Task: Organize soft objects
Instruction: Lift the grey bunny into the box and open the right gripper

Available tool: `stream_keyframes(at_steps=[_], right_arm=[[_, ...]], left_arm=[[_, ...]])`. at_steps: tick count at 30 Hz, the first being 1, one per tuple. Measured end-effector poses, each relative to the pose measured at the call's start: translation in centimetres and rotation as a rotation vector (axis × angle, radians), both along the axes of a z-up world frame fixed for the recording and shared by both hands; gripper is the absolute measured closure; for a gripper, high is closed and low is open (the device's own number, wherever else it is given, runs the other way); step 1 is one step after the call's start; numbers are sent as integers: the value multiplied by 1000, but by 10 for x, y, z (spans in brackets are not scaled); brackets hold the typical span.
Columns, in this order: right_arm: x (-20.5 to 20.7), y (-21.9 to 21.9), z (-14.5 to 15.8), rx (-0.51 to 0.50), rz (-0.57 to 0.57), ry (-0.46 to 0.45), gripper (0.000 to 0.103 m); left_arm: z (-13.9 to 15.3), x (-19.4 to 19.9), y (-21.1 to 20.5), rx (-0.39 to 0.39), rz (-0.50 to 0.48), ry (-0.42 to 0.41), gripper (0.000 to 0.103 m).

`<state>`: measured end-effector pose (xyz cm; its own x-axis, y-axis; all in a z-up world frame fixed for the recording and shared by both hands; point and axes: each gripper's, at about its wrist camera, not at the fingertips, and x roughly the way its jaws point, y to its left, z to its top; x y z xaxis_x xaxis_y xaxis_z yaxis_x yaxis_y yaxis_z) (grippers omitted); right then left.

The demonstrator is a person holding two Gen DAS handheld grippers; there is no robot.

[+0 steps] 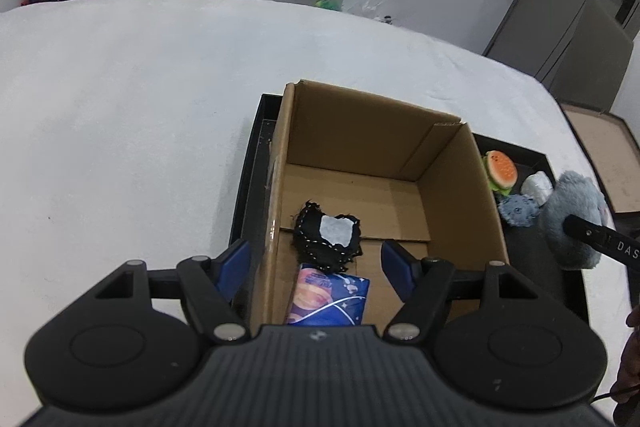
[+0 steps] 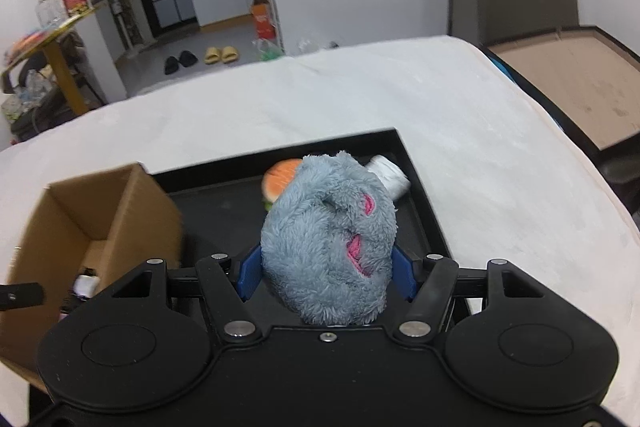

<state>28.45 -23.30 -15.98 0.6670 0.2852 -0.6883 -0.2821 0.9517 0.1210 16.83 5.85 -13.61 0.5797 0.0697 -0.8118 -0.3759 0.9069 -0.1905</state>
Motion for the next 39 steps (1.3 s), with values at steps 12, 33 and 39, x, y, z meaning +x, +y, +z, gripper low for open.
stream_keyframes(at_steps=[12,33,39], right_arm=[[-12,43,43,34,117,-90,41],[-29,120,56,36,310,-63,40],[-30,134,47,17,330,-32,39]], left_arm=[[6,-18,14,-36,-13,-59,44],[-12,-24,34,-90,-13,-49,90],[-12,-22,33,-88,-18,-51,90]])
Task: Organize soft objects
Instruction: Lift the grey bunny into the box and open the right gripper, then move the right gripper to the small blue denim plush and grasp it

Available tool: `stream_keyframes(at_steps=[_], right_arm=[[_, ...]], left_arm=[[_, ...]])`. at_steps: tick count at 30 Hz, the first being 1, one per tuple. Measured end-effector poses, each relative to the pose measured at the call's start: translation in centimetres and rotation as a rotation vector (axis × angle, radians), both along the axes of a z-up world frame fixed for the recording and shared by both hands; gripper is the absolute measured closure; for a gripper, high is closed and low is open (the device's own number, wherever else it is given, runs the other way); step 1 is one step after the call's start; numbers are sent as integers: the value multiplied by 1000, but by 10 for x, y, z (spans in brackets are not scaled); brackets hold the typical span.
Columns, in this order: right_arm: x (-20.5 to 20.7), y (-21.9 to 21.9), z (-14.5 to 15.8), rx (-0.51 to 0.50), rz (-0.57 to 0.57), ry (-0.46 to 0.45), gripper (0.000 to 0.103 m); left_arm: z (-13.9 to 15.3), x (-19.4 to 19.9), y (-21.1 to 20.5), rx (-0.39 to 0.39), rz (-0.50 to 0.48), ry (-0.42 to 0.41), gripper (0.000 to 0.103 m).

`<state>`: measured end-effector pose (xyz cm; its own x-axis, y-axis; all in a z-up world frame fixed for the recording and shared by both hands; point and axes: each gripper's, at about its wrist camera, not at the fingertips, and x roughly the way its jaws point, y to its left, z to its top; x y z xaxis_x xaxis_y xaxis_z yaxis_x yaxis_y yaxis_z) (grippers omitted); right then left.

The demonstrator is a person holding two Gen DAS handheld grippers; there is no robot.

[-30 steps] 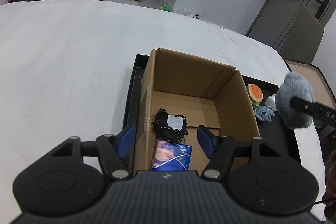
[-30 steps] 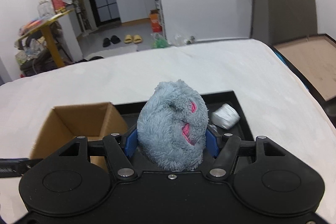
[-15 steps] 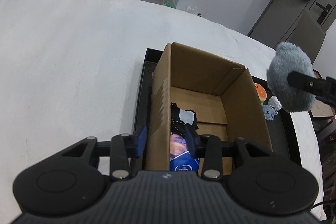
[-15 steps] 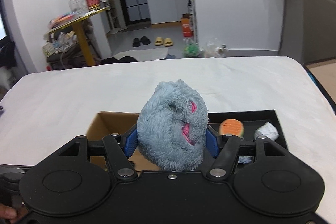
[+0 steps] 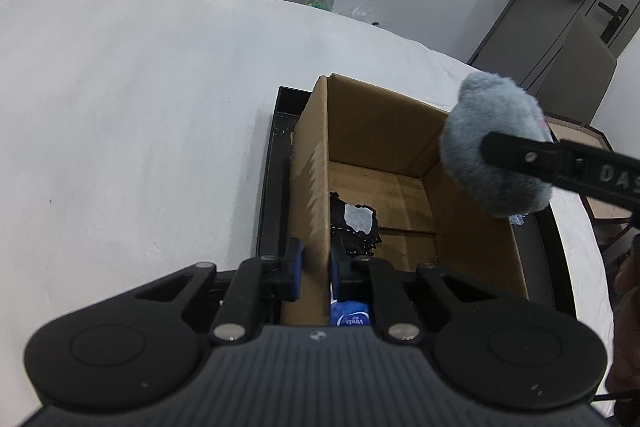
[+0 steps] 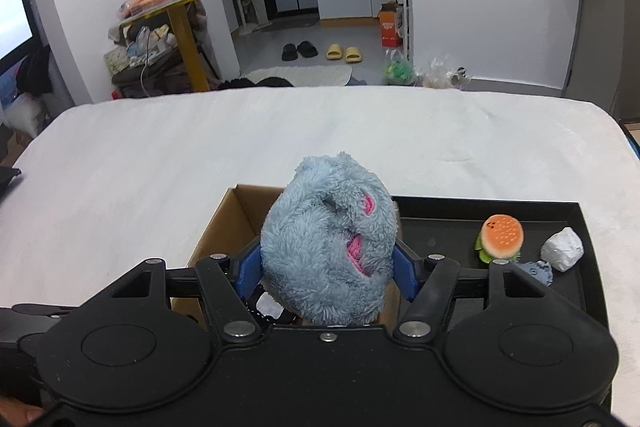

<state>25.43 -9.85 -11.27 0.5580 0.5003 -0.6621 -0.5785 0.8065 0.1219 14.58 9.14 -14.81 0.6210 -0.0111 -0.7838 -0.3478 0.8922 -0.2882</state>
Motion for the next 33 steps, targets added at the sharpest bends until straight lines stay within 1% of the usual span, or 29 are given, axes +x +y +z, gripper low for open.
stream_keyframes(at_steps=[3,4,5,9,17,24,26,27,28,29,30,31,33], right_arm=[[-1,5,-5,-13,9,-3,32],[-2,7,-6,-20,13,-8,25],[-2,9,-7,-25,12,-9,22],[-3,5,-11,-16,-10,12,21],[-9,-16,-10,-2,-55,13,21],[-4,-41,-13,31,-103,19,21],[-2,-48,-15,37,-117,18,21],[-1,-51,-16,37,-124,16,21],[0,-54,-17,34,-129,13,21],[1,-56,-19,31,-135,11,21],[2,-58,-20,31,-140,14,21],[4,-61,-22,34,-145,19,21],[6,-67,-26,41,-156,30,21]], left_arm=[[-1,-1,2,-8,1,-4,90],[-2,-1,3,-11,2,-5,90],[-2,-3,4,-15,3,-7,90],[-3,-3,4,-18,1,-8,90],[-4,-2,4,-15,3,6,89],[0,2,-4,26,5,22,85],[0,3,-4,27,11,30,81],[0,4,-4,25,16,35,76],[0,4,-5,25,20,40,68],[0,5,-6,29,24,46,64],[1,6,-7,37,30,49,58],[2,6,-8,47,36,48,53],[4,7,-11,62,45,44,48]])
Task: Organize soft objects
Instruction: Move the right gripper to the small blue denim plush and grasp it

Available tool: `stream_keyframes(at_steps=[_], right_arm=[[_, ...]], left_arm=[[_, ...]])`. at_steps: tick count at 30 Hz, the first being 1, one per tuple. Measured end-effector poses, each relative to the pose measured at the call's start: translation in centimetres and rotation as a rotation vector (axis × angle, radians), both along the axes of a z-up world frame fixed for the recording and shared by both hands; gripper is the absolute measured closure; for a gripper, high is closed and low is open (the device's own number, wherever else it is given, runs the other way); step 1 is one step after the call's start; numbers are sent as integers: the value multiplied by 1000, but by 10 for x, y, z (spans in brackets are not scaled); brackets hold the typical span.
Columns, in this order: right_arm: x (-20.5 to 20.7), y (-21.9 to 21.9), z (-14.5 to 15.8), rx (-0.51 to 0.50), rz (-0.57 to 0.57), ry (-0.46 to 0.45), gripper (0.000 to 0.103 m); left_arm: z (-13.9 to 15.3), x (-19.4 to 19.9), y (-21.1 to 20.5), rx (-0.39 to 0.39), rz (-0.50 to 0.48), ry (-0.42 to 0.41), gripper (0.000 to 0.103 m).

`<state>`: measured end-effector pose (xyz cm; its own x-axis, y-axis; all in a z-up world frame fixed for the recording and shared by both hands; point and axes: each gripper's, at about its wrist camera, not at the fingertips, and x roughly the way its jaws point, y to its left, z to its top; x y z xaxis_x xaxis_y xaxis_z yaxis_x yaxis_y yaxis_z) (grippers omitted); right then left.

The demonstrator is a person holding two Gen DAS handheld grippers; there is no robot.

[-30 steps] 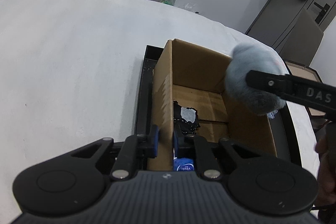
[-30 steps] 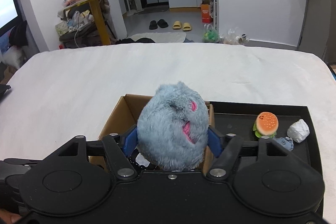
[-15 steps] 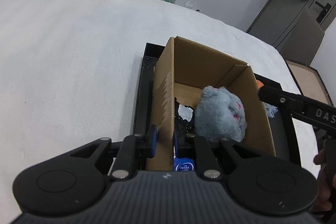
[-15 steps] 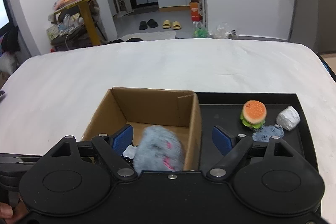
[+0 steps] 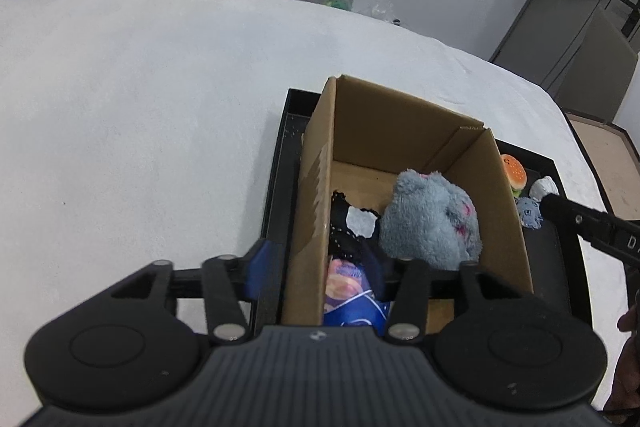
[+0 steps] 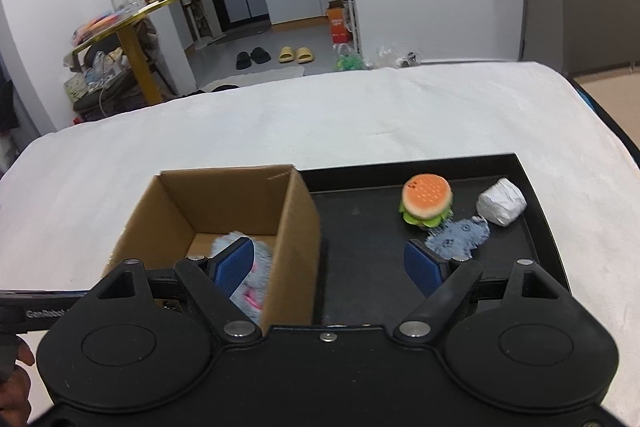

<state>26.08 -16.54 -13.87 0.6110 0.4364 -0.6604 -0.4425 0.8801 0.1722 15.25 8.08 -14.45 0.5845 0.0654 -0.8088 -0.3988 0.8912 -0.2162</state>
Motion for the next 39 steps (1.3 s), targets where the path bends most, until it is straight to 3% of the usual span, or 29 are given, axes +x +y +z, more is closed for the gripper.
stream_keyframes(at_steps=[6,8,12,20,30,35,39], right_arm=[[12,-16,-13,26,-43,28,21],[16,-20,-17,25,-59,31,23],[27,-31,-29,28,-92,62,37],[48,-47,-52,48,-135,119,41],[75,-62,-75,64,-185,170,66],[80,-68,-81,75,-211,190,71],[82,-69,-84,70,-212,191,88]], left_arm=[[2,7,-7,28,17,-1,36],[2,9,-10,43,15,3,35],[2,16,-14,58,17,15,35],[1,32,-23,84,24,31,34],[-4,49,-27,108,30,57,34],[-6,51,-27,112,27,71,34],[-7,54,-27,109,30,80,34]])
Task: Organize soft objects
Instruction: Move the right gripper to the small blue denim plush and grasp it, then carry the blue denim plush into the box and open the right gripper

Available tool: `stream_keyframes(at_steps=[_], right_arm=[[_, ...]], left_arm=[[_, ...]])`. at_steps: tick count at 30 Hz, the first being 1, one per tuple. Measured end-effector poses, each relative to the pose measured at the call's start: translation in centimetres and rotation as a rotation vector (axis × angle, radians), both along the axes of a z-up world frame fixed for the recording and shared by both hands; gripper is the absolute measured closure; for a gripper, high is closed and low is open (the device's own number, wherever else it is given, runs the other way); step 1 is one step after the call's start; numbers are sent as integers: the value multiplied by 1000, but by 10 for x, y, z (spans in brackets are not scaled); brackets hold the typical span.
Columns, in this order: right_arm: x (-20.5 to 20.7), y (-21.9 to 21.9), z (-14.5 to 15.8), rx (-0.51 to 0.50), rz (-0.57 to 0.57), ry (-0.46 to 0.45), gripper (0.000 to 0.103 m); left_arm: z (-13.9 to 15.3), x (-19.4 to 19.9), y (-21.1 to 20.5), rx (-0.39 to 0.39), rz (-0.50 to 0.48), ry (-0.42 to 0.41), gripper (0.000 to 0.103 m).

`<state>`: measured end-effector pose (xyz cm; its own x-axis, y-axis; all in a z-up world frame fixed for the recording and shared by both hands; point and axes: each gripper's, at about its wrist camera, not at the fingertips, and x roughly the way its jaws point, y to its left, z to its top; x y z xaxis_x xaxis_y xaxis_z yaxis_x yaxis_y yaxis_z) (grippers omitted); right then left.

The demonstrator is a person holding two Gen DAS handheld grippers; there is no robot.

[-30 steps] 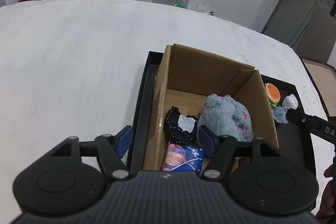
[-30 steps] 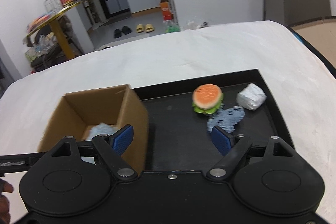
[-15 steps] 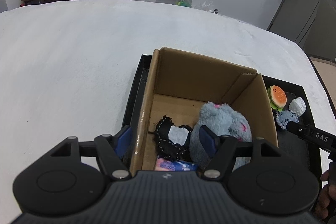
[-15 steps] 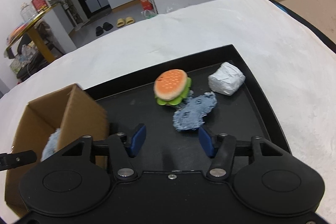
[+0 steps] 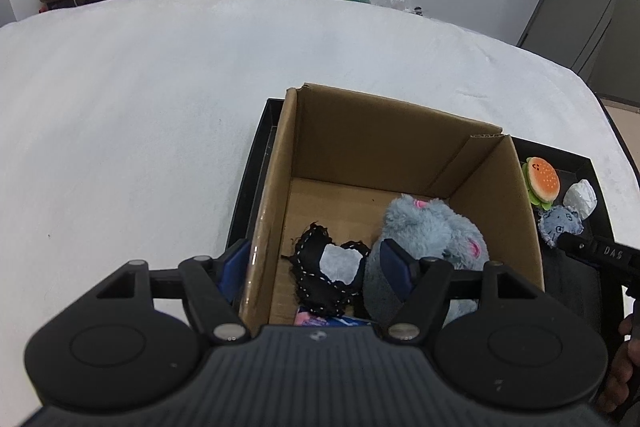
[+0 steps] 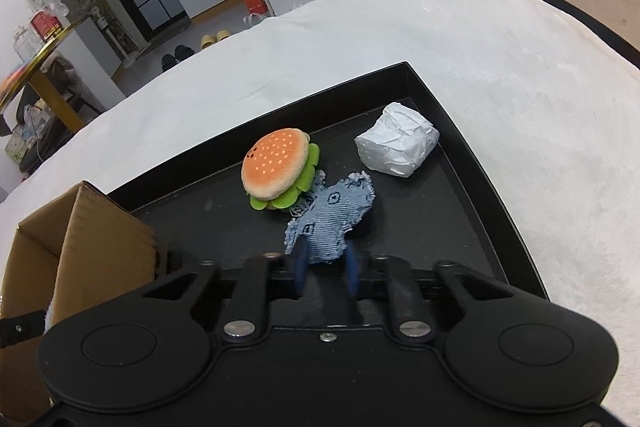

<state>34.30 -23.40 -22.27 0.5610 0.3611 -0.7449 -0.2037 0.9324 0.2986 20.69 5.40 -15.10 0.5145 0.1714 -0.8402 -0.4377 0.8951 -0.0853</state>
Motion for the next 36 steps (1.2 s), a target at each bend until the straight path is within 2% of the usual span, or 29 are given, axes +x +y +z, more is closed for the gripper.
stream_keyframes(at_steps=[1,5,23,36], right_arm=[[-1,1,1,-12,6,-8,94],[-5,0,5,-22,22,-22,102],[-37,4,50,-16,46,-95,102],[-59,39,94,25,159,-169,102]], left_arm=[[0,0,-1,-5,1,-2,34],[1,0,0,-1,-5,-5,34],[9,-21,10,-35,-19,-44,34],[17,-40,19,-78,-32,-91,34]])
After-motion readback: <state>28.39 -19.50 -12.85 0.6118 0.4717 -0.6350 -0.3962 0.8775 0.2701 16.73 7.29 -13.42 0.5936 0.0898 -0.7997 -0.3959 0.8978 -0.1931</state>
